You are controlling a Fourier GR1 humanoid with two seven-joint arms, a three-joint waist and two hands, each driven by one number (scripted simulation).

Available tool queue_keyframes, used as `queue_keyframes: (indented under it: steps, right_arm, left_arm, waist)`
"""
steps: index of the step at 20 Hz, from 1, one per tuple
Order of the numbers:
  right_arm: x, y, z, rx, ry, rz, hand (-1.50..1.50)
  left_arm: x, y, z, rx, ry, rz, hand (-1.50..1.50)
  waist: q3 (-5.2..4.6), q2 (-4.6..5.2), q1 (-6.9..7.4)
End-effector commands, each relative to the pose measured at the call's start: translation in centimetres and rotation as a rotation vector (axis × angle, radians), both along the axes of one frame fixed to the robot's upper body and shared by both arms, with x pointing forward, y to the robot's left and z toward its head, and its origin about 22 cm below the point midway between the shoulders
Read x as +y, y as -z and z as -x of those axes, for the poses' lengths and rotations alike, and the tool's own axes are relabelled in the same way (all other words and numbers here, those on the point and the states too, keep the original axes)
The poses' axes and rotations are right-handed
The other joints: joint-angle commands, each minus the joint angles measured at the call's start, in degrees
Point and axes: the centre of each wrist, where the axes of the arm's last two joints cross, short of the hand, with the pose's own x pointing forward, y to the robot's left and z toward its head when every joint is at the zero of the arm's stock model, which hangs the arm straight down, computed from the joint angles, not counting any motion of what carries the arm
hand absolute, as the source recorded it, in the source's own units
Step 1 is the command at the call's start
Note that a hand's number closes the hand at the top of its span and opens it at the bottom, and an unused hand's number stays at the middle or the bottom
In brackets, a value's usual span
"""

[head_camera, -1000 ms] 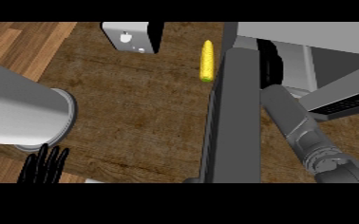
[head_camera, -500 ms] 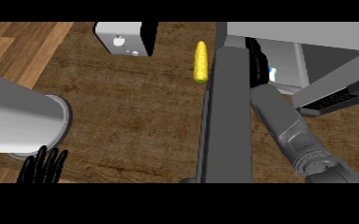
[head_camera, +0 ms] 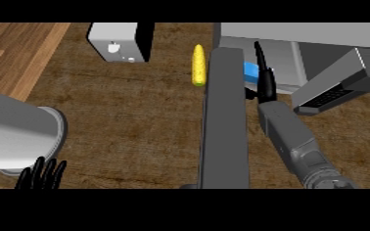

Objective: Pick up the milk, place it into the microwave and close the microwave

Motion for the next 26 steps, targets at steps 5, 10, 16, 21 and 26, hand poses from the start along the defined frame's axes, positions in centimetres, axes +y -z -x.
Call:
queue_keyframes:
  steps: [5, 10, 16, 21, 26]
  right_arm:
    - [-0.2, 3.3, 2.7, -0.005, -0.036, -0.131, -1.50]
    - [-1.8, 6.3, 5.9, -0.012, -0.090, -0.184, -1.50]
    - [-4.0, 7.8, 8.0, -0.035, -0.167, -0.270, -1.50]
    - [-3.8, 9.8, 10.7, 0.032, -0.223, -0.254, -1.50]
    - [-7.6, 10.4, 13.3, 0.022, -0.176, -0.243, -1.50]
  left_arm:
    - [0.0, -0.4, 1.5, 0.005, -0.022, -0.009, -1.50]
    - [-1.9, -1.0, 1.6, 0.025, -0.013, -0.006, -1.50]
    - [-1.3, -1.3, 1.9, 0.063, -0.015, -0.039, -1.50]
    - [-1.5, 0.3, 0.5, 0.100, 0.048, -0.080, -1.50]
    - [-2.2, 1.4, 0.0, 0.109, 0.051, -0.055, -1.50]
  waist:
    - [-0.10, -0.73, -0.99]
    - [-0.18, -1.54, -3.24]
    - [-0.24, -1.94, -4.24]
    - [-0.34, -2.24, -5.26]
    - [-0.45, -2.73, -6.47]
